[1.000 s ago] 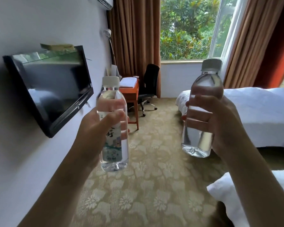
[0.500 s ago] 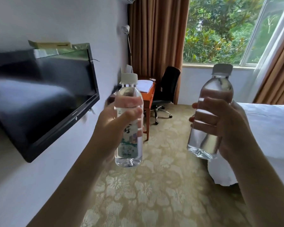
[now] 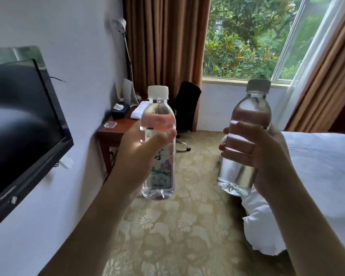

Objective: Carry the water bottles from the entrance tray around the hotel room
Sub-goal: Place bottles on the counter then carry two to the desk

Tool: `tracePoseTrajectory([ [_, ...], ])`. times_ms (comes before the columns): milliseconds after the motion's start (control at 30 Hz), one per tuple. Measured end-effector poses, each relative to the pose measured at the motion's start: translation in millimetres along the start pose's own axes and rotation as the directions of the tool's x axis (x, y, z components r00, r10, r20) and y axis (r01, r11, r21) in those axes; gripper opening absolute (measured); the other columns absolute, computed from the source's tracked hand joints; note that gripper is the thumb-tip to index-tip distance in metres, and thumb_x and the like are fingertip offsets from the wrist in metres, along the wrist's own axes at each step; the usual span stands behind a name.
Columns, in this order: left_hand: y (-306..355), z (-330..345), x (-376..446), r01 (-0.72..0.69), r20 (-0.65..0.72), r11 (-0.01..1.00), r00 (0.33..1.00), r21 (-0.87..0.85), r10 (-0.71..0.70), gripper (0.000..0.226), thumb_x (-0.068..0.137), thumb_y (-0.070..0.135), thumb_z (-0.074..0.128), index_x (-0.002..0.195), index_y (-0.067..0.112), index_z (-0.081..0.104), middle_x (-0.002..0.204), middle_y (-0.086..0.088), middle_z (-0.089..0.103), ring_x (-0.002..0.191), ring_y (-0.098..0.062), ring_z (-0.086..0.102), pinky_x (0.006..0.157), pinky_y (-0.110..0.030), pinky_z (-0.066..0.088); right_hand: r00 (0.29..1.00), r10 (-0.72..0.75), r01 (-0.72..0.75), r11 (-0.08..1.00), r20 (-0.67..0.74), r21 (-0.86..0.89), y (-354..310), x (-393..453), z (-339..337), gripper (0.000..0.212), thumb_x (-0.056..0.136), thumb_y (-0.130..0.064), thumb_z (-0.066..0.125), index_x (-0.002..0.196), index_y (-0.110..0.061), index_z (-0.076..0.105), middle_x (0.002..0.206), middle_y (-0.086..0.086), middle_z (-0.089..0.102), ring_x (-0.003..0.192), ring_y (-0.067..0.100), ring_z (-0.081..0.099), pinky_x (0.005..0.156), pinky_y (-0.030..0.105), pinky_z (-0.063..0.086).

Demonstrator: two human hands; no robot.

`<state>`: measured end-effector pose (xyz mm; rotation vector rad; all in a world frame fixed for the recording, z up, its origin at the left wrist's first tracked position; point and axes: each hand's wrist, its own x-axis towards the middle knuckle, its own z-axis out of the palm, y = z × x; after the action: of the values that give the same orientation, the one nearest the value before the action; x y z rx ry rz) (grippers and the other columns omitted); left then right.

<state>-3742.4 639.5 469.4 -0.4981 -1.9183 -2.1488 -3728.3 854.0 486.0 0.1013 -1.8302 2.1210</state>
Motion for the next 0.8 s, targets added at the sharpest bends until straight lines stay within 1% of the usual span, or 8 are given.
tracePoseTrajectory([
  [100,-36.8,12.9,62.0,0.021,0.01,1.0,1.0,0.011,-0.021,0.011,0.078,0.025,0.066,0.087,0.028,0.068,0.075,0.006,0.065,0.07,-0.01,0.066,0.064,-0.025,0.055,1.0,0.015,-0.015,1.0,-0.02,0.016,27.2,65.1,-12.1,0.026,0.077,-0.019,0.072,0.102,-0.019,0.069,0.084,0.006,0.071,0.072,0.025,0.071,0.062,0.035,0.061],
  [200,-70.3,29.2,117.5,0.015,0.03,0.998,0.999,0.058,-0.016,0.014,0.078,0.027,0.067,0.092,0.028,0.068,0.076,0.008,0.066,0.073,-0.011,0.068,0.069,-0.029,0.055,1.0,0.031,-0.031,0.999,0.003,0.036,56.0,128.2,-25.9,0.018,0.079,-0.017,0.072,0.096,-0.026,0.07,0.085,0.003,0.072,0.073,0.023,0.072,0.06,0.033,0.061],
  [267,-92.9,44.3,153.3,0.008,0.017,0.997,1.0,0.072,-0.009,0.013,0.078,0.029,0.067,0.09,0.033,0.069,0.077,0.009,0.068,0.074,-0.009,0.069,0.067,-0.025,0.055,0.998,0.034,-0.037,0.998,0.047,0.057,76.3,173.4,-36.9,0.022,0.074,-0.02,0.075,0.094,-0.026,0.071,0.086,0.003,0.072,0.073,0.021,0.072,0.057,0.031,0.058],
  [333,-113.3,60.8,189.4,0.001,0.001,0.998,1.0,0.07,-0.001,0.013,0.077,0.028,0.066,0.088,0.035,0.069,0.078,0.009,0.069,0.073,-0.008,0.069,0.065,-0.02,0.055,0.995,0.041,-0.049,0.995,0.087,0.086,96.4,221.0,-47.6,0.025,0.072,-0.022,0.072,0.096,-0.024,0.07,0.088,0.004,0.071,0.071,0.019,0.072,0.056,0.029,0.057],
  [433,-140.3,82.3,247.2,0.006,-0.064,0.998,0.998,0.068,-0.002,0.023,0.078,0.023,0.066,0.1,0.021,0.065,0.085,-0.001,0.066,0.076,-0.015,0.068,0.065,-0.023,0.056,0.989,0.053,-0.067,0.993,0.141,0.099,117.8,294.2,-61.7,0.037,0.071,-0.022,0.072,0.108,-0.017,0.067,0.091,0.007,0.07,0.069,0.017,0.071,0.056,0.028,0.056],
  [500,-154.9,91.9,281.6,0.023,-0.112,0.997,0.994,0.076,-0.015,0.026,0.077,0.022,0.067,0.102,0.018,0.064,0.088,-0.005,0.066,0.077,-0.018,0.069,0.065,-0.023,0.056,0.982,0.054,-0.072,0.993,0.181,0.098,126.6,338.0,-66.5,0.04,0.071,-0.021,0.072,0.111,-0.015,0.066,0.089,0.007,0.069,0.069,0.017,0.071,0.055,0.028,0.056],
  [667,-180.4,99.4,365.7,0.021,-0.166,0.995,0.986,0.094,-0.005,0.02,0.076,0.02,0.066,0.096,0.021,0.064,0.084,-0.005,0.066,0.07,-0.016,0.069,0.062,-0.022,0.056,0.965,0.045,-0.077,0.99,0.257,0.116,141.9,435.6,-65.4,0.028,0.07,-0.021,0.071,0.099,-0.021,0.069,0.091,0.01,0.07,0.069,0.016,0.07,0.054,0.027,0.056],
  [800,-214.4,85.6,431.3,0.057,-0.245,0.994,0.969,0.092,-0.033,0.031,0.07,0.031,0.073,0.099,0.022,0.066,0.089,-0.008,0.069,0.074,-0.02,0.071,0.064,-0.025,0.057,0.953,0.06,-0.095,0.99,0.296,0.106,170.7,512.1,-51.6,0.027,0.069,-0.021,0.07,0.097,-0.022,0.068,0.085,0.005,0.072,0.069,0.017,0.071,0.055,0.027,0.056],
])
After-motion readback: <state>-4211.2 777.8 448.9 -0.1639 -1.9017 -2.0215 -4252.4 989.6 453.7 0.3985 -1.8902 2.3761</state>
